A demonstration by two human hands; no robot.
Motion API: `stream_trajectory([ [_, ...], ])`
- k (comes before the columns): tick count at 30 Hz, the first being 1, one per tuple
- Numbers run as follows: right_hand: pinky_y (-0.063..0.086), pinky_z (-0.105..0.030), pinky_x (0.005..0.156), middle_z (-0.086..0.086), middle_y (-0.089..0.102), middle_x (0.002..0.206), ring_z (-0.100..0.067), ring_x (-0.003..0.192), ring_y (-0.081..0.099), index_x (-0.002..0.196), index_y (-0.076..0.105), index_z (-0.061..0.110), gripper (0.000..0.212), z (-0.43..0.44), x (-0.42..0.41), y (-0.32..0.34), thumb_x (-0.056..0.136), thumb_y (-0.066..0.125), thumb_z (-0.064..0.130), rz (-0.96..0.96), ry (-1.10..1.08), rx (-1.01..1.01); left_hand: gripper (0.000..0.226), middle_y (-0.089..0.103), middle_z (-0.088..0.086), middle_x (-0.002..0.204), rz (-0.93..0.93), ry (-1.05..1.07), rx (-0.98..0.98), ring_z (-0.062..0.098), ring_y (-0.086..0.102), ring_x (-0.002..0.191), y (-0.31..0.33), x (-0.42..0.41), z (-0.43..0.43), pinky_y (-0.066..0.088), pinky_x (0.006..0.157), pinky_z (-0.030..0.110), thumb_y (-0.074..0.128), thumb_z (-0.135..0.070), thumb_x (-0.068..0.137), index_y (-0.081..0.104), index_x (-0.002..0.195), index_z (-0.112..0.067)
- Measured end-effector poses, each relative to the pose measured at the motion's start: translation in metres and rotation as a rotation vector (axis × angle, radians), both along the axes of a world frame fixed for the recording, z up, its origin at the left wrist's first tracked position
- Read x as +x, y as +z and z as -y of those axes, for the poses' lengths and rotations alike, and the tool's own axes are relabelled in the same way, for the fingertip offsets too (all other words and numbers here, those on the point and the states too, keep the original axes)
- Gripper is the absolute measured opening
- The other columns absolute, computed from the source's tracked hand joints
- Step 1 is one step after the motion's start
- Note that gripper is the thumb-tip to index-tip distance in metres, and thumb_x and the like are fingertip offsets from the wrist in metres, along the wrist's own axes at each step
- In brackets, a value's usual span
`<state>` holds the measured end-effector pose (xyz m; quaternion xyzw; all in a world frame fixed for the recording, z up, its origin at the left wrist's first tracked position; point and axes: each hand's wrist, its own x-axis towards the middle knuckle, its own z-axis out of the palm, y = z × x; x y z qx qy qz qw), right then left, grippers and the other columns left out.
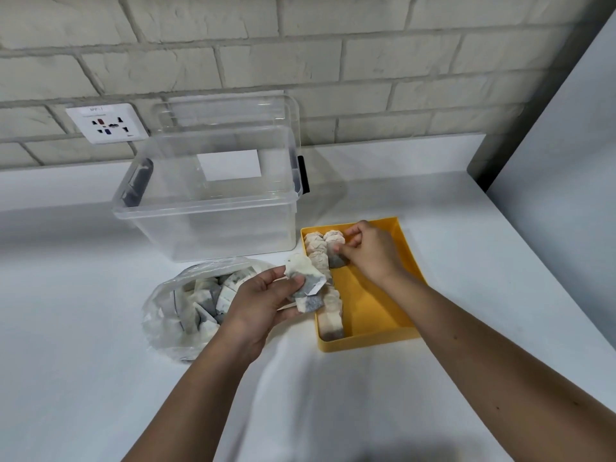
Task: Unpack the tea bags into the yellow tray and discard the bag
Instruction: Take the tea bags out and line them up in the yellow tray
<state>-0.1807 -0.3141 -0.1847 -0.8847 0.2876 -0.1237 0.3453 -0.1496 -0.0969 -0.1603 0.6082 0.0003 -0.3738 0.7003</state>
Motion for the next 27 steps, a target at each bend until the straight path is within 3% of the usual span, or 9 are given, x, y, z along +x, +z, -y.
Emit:
stream_trajectory([
  [3, 0.048, -0.025, 0.069, 0.004, 0.063, 0.090, -0.008, 0.075, 0.056, 0.110, 0.063, 0.020, 0.034, -0.014, -0.022, 0.023, 0.083, 0.074, 0.037, 0.161, 0.014, -0.031, 0.038, 0.076, 0.008, 0.102, 0.004, -0.003, -0.008, 0.016, 0.072, 0.084, 0.002, 0.001, 0.000, 0.059, 0.064, 0.025, 0.071, -0.012, 0.087, 0.062, 0.124, -0.005],
  [6, 0.046, -0.019, 0.066, 0.004, 0.059, 0.094, -0.008, 0.069, 0.052, 0.105, 0.071, 0.026, 0.027, -0.037, -0.050, 0.047, 0.079, 0.079, 0.025, 0.352, 0.264, 0.219, 0.031, 0.077, 0.006, 0.096, 0.016, -0.018, -0.019, 0.014, 0.073, 0.079, 0.007, 0.001, 0.000, 0.059, 0.063, 0.025, 0.069, -0.012, 0.089, 0.065, 0.119, -0.005],
  [8, 0.051, -0.023, 0.067, 0.006, 0.056, 0.101, -0.012, 0.076, 0.055, 0.108, 0.072, 0.027, 0.034, -0.045, -0.061, 0.049, 0.077, 0.081, 0.016, 0.324, 0.448, 0.225, 0.023, 0.077, 0.005, 0.092, 0.016, -0.029, -0.021, 0.013, 0.074, 0.075, 0.011, 0.000, 0.001, 0.058, 0.060, 0.024, 0.067, -0.011, 0.090, 0.067, 0.113, -0.007],
  [10, 0.053, -0.028, 0.072, 0.009, 0.056, 0.104, -0.014, 0.085, 0.058, 0.109, 0.073, 0.028, 0.033, -0.046, -0.064, 0.044, 0.078, 0.080, 0.016, 0.280, 0.500, 0.159, 0.017, 0.077, 0.005, 0.091, 0.004, -0.044, -0.027, 0.014, 0.074, 0.074, 0.013, -0.001, 0.001, 0.058, 0.060, 0.024, 0.067, -0.011, 0.091, 0.069, 0.108, -0.008],
  [12, 0.053, -0.028, 0.075, 0.011, 0.059, 0.102, -0.012, 0.091, 0.060, 0.107, 0.074, 0.028, 0.027, -0.047, -0.065, 0.038, 0.081, 0.077, 0.019, 0.287, 0.469, 0.136, 0.016, 0.076, 0.006, 0.093, -0.016, -0.056, -0.043, 0.014, 0.074, 0.075, 0.015, -0.003, 0.001, 0.059, 0.061, 0.023, 0.068, -0.014, 0.090, 0.069, 0.105, -0.009],
  [15, 0.050, -0.021, 0.079, 0.012, 0.064, 0.098, -0.007, 0.093, 0.063, 0.105, 0.075, 0.023, 0.022, -0.050, -0.067, 0.033, 0.083, 0.075, 0.020, 0.320, 0.431, 0.088, 0.038, 0.077, 0.005, 0.093, -0.024, -0.064, -0.060, 0.013, 0.074, 0.078, 0.018, -0.007, 0.001, 0.057, 0.061, 0.022, 0.075, -0.022, 0.076, 0.067, 0.110, -0.008],
  [18, 0.052, -0.022, 0.078, 0.010, 0.068, 0.098, -0.009, 0.092, 0.064, 0.103, 0.075, 0.022, 0.019, -0.052, -0.069, 0.032, 0.084, 0.074, 0.020, 0.335, 0.407, 0.131, 0.049, 0.078, 0.004, 0.091, -0.054, -0.065, -0.100, 0.013, 0.075, 0.079, 0.019, -0.011, -0.001, 0.057, 0.061, 0.021, 0.077, -0.019, 0.068, 0.064, 0.114, -0.007],
  [22, 0.053, -0.022, 0.078, 0.005, 0.072, 0.091, -0.013, 0.086, 0.067, 0.091, 0.075, 0.025, 0.015, -0.056, -0.069, 0.033, 0.083, 0.074, 0.012, 0.382, 0.342, 0.401, 0.039, 0.078, 0.004, 0.087, -0.064, -0.056, -0.131, 0.014, 0.075, 0.077, 0.018, -0.015, -0.002, 0.060, 0.064, 0.023, 0.075, -0.005, 0.070, 0.064, 0.108, -0.009],
  [27, 0.052, -0.020, 0.067, 0.003, 0.069, 0.074, -0.012, 0.064, 0.059, 0.088, 0.073, 0.016, 0.007, -0.041, -0.065, 0.050, 0.081, 0.073, 0.017, 0.453, 0.185, 0.607, 0.052, 0.077, 0.012, 0.097, -0.049, -0.031, -0.117, 0.021, 0.076, 0.082, 0.016, -0.012, -0.001, 0.062, 0.070, 0.028, 0.077, -0.003, 0.064, 0.065, 0.115, -0.004],
])
